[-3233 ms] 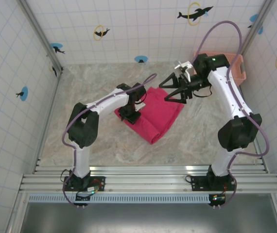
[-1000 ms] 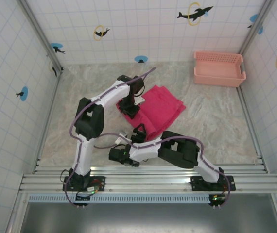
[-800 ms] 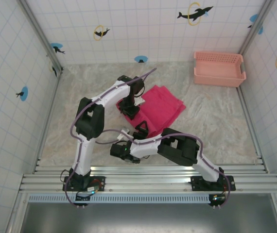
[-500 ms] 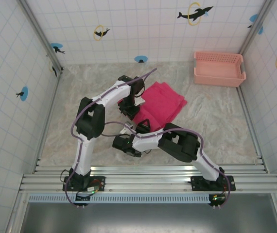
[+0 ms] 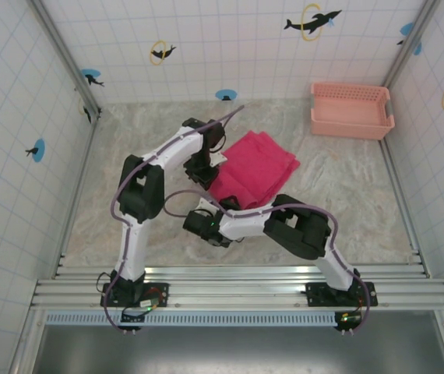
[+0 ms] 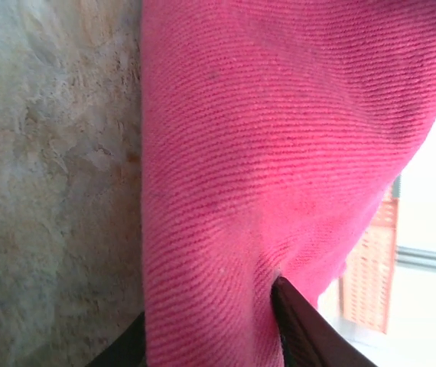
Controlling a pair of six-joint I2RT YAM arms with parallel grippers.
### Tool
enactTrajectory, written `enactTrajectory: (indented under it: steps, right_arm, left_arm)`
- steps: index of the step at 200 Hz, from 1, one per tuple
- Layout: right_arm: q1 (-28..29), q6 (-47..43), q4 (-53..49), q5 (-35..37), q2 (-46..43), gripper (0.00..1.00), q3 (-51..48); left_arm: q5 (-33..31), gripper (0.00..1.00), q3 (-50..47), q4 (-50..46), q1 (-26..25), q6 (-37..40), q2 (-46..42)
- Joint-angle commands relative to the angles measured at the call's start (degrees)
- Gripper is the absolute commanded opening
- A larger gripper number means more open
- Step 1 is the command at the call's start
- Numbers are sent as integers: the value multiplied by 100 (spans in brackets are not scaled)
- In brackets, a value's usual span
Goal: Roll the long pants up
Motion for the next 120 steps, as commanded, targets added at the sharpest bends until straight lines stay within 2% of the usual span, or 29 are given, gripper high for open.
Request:
enactTrajectory:
  steps: [1,12,42,51,93,120]
  right_arm:
    - [-105,-210,135,-1194,-998,32,-166]
    - [-238,-245,112,-2070,-1421,31,-295]
    - [-688,276,-279,-3299,-2315,31,-447]
    - [-923,417,-259,-3979,-2486,32,-548]
    - [-1734,1245,-194,-5855,-2593,31,-860]
    - [-1992,1737,224,-6443,-2451,31,-1162]
  left_arm:
    - [-143,51,-36,-94,336,5,-656]
    - [-237,53,-121,-45,452,-17,-911]
    - [-411,56,-472,100,569,-22,-1562]
    - [-429,56,-600,151,570,-36,-1710]
    - [-337,58,-978,271,568,0,-1980]
    - [-121,58,-1103,325,560,13,-1998]
